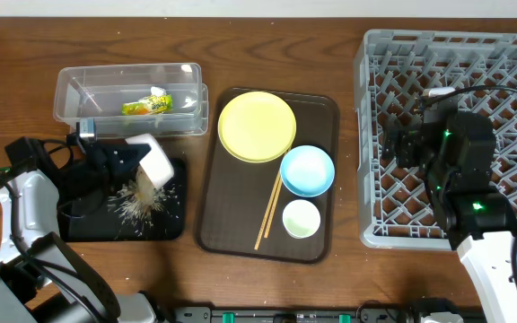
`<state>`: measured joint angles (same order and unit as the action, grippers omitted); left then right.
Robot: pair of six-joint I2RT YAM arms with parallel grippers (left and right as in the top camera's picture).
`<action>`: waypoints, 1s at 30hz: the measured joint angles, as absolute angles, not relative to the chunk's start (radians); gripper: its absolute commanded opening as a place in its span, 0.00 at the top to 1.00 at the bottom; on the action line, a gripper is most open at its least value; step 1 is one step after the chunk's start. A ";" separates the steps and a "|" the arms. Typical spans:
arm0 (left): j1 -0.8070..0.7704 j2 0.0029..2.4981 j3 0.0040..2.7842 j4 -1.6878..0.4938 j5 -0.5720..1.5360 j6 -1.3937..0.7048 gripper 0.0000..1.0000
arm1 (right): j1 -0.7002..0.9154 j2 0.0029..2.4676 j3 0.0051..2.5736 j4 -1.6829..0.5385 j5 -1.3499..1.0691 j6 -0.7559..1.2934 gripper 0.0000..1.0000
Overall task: Sort waste into correct bins and load items into the dishwasher rack
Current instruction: 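Tip the white bowl over the black tray to dump the rice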
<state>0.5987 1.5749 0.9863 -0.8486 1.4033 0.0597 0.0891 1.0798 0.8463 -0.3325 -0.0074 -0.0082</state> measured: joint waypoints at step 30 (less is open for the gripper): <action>0.615 1.575 0.986 -0.849 1.543 -0.041 0.94 | 0.089 1.080 0.846 -0.333 -0.007 -0.008 0.03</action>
